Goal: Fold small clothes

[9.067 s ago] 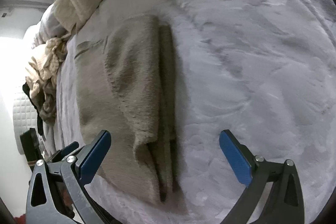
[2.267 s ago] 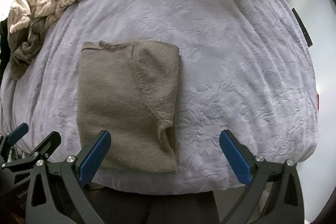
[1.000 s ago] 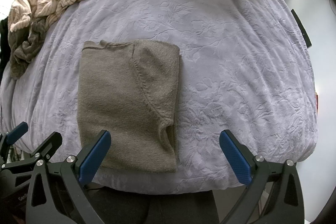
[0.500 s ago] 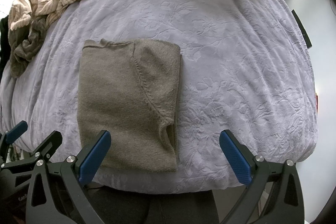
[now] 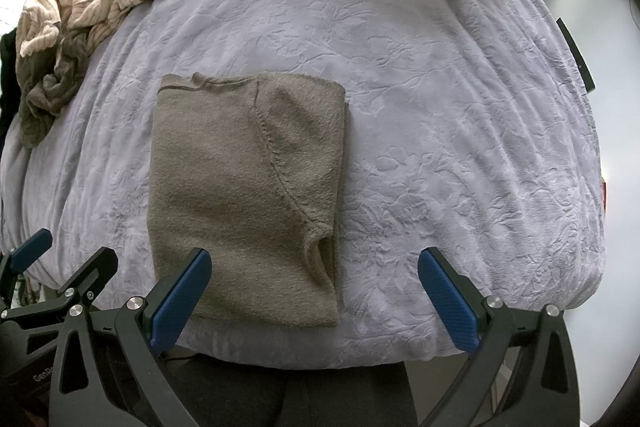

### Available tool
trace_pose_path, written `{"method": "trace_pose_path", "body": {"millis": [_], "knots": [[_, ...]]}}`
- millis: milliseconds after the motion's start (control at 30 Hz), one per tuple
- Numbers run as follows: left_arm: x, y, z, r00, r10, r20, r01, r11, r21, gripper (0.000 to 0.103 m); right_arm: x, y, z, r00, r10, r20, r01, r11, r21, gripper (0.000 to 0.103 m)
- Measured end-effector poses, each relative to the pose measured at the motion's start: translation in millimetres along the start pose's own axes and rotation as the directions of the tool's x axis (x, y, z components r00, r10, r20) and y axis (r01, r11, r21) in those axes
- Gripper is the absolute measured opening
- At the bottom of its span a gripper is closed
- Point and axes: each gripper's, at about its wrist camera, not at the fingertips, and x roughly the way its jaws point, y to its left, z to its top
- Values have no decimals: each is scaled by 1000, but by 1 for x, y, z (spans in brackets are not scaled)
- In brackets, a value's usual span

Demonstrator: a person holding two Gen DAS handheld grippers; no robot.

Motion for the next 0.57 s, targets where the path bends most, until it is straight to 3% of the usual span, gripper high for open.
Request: {"method": "trace_pose_path", "body": {"millis": [567], "knots": [[2,1,-1,1000,-14,11,14,1000,-7,103,2,-1,-2,1000,-4,-8,4,1000,-6,103]]}}
